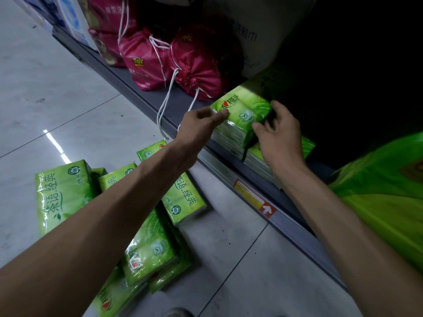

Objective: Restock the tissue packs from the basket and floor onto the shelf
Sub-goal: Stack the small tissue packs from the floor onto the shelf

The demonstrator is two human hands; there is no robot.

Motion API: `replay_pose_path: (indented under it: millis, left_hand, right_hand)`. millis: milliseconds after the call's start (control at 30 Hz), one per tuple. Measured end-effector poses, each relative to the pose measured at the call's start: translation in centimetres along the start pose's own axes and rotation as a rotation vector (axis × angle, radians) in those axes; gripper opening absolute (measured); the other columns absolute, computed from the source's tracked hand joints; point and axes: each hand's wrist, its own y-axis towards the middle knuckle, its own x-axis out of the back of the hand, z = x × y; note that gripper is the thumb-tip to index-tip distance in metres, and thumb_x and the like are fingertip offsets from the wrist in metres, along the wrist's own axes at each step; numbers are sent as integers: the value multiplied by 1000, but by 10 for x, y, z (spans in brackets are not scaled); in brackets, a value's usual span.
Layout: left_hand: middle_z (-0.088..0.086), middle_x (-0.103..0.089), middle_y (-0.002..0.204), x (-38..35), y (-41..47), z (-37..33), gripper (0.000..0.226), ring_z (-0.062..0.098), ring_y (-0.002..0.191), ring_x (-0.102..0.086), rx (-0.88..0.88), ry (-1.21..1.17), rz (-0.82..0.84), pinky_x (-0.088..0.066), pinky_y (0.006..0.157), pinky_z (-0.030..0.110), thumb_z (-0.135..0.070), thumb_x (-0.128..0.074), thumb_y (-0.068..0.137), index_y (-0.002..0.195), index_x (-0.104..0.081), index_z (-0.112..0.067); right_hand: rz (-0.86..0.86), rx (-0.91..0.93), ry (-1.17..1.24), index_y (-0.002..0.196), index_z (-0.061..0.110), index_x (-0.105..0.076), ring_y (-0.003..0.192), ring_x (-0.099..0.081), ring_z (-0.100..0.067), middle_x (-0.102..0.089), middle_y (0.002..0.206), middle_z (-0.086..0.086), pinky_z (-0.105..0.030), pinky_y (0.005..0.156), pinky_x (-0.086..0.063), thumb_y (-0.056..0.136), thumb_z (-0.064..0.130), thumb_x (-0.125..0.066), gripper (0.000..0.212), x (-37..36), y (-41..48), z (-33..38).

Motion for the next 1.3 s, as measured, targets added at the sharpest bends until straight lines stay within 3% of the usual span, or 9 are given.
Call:
replay_pose_path:
  millis: [100, 233, 400, 500, 600, 700, 867, 1033, 1300]
  left_hand:
    - [-16, -68, 57, 1, 6, 6, 31, -2, 60, -64, -9, 25, 0, -48, 54, 11, -34, -70, 99, 113, -74, -6]
    - [-23, -55, 46, 1, 7, 8, 24, -12, 46, -52, -19, 68, -11, -35, 45, 4, -34, -70, 99, 100, -73, -10]
    - [-6, -63, 82, 6, 1, 5, 24, -3, 61, -54, -49, 78, 0, -35, 46, 6, -32, -70, 99, 106, -74, -9]
    - [1, -66, 103, 14, -4, 6, 36, 7, 71, -60, -88, 106, -7, -39, 50, 7, -26, -76, 95, 124, -70, -5]
    - [-3, -70, 128, 27, -10, 8, 55, -3, 77, -71, -116, 177, 28, -44, 56, 6, -21, -78, 93, 145, -59, -15]
    - [-3, -65, 141, 40, -19, 10, 64, 1, 94, -74, -157, 253, 91, -54, 67, 10, -19, -78, 93, 152, -54, -22]
    - [-4, -64, 141, 71, -37, 24, 71, 5, 104, -71, -206, 479, 90, -62, 89, 31, -27, -82, 89, 153, -51, -30]
    - [0, -57, 147, 112, -60, 48, 82, 23, 130, -57, -171, 851, 102, -51, 104, 47, -52, -72, 82, 157, -44, -36]
    - [11, -37, 161, 161, -67, 95, 113, 35, 144, -42, -83, 1589, 175, -37, 113, 47, -87, -53, 77, 167, -13, -31]
  right_hand:
    - [-2, 3, -18, 161, 14, -29, 148, -41, -21, -37, 164, -9, -14, 99, -40, 99, -5, -60, 72, 0, 0, -1]
    - [-6, 5, -19, 162, 14, -27, 148, -42, -21, -37, 164, -9, -2, 84, -44, 98, -4, -62, 75, 0, -3, -2]
    - [-72, 31, -76, 159, 14, -35, 127, -49, -4, -44, 159, -9, 3, 71, -46, 96, 1, -69, 73, 6, -12, 6]
    - [-76, 83, -136, 158, 17, -37, 120, -45, 2, -45, 157, -7, 0, 82, -48, 94, 1, -71, 74, 7, -27, 11]
    - [-53, 157, -186, 155, 20, -43, 125, -52, 2, -50, 151, -3, -22, 102, -54, 93, -2, -70, 71, 4, -46, 14]
    - [-35, 220, -236, 151, 25, -48, 109, -54, 17, -53, 140, 5, -23, 98, -56, 95, 1, -68, 65, -2, -64, 17]
    - [94, 322, -286, 144, 25, -56, 122, -57, -3, -60, 129, 5, -32, 97, -57, 94, 7, -71, 56, -25, -85, 21]
    - [291, 276, -437, 145, 27, -53, 122, -59, -14, -61, 127, 5, -46, 100, -54, 93, 19, -73, 56, -55, -93, 8]
    - [633, -89, -807, 145, 24, -49, 124, -58, -26, -62, 130, -3, -38, 101, -49, 87, 43, -73, 66, -109, -128, -35]
